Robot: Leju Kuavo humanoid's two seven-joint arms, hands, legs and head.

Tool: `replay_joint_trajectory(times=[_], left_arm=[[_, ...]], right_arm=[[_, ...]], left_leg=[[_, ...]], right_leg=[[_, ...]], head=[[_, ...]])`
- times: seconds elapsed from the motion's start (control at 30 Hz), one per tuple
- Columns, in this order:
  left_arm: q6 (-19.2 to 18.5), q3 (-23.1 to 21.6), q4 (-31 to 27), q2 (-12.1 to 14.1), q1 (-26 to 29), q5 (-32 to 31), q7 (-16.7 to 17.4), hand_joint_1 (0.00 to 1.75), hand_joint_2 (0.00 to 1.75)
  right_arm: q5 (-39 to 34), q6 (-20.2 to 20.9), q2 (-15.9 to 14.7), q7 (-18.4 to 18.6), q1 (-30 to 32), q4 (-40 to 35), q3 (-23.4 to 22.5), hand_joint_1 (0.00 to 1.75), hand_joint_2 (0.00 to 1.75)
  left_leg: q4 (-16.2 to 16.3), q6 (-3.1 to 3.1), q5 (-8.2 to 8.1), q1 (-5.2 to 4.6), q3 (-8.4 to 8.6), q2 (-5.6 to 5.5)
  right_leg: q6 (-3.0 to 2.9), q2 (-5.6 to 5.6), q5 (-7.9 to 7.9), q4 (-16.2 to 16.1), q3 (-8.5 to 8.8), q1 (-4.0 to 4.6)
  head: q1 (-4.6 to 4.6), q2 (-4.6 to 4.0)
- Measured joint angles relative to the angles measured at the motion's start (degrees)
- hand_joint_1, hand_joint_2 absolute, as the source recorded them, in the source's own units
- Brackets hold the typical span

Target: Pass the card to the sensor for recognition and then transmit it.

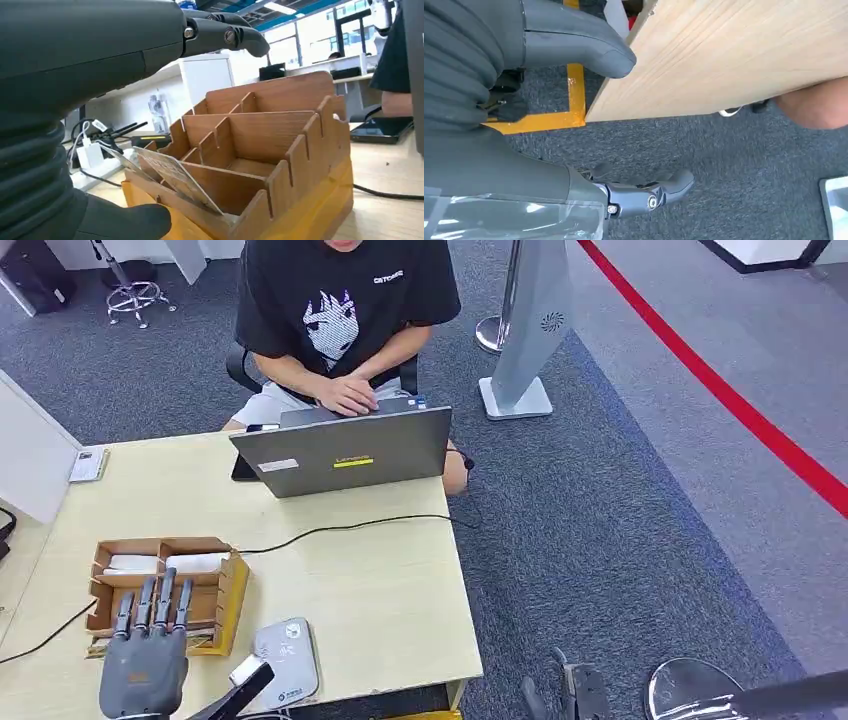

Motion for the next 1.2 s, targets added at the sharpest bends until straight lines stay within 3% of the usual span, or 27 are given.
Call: replay_joint_trajectory(times=[0.13, 0.17, 1.2], left_arm=[[0.4, -0.4, 0.0, 0.1, 0.0, 0.0, 0.0, 0.00, 1.75], [0.5, -0.5, 0.0, 0.2, 0.0, 0.0, 0.1, 1.75, 1.75], [-0.6, -1.4, 1.0, 0.9, 1.2, 0.9, 0.1, 1.75, 1.75]], right_arm=[[0.1, 0.0, 0.0, 0.0, 0.0, 0.0, 0.1, 0.00, 1.75], [0.1, 0.0, 0.0, 0.0, 0.0, 0.0, 0.1, 0.00, 1.75], [0.1, -0.1, 0.0, -0.6, 0.0, 0.2, -0.3, 0.00, 1.75]], left_leg=[[0.0, 0.00, 0.00, 0.00, 0.00, 0.00], [0.0, 0.00, 0.00, 0.00, 0.00, 0.00], [0.0, 0.00, 0.00, 0.00, 0.00, 0.00]], right_leg=[[0.00, 0.00, 0.00, 0.0, 0.00, 0.00], [0.00, 0.00, 0.00, 0.0, 0.00, 0.00], [0.00, 0.00, 0.00, 0.0, 0.00, 0.00]], head=[[0.00, 0.00], [0.00, 0.00], [0.00, 0.00]])
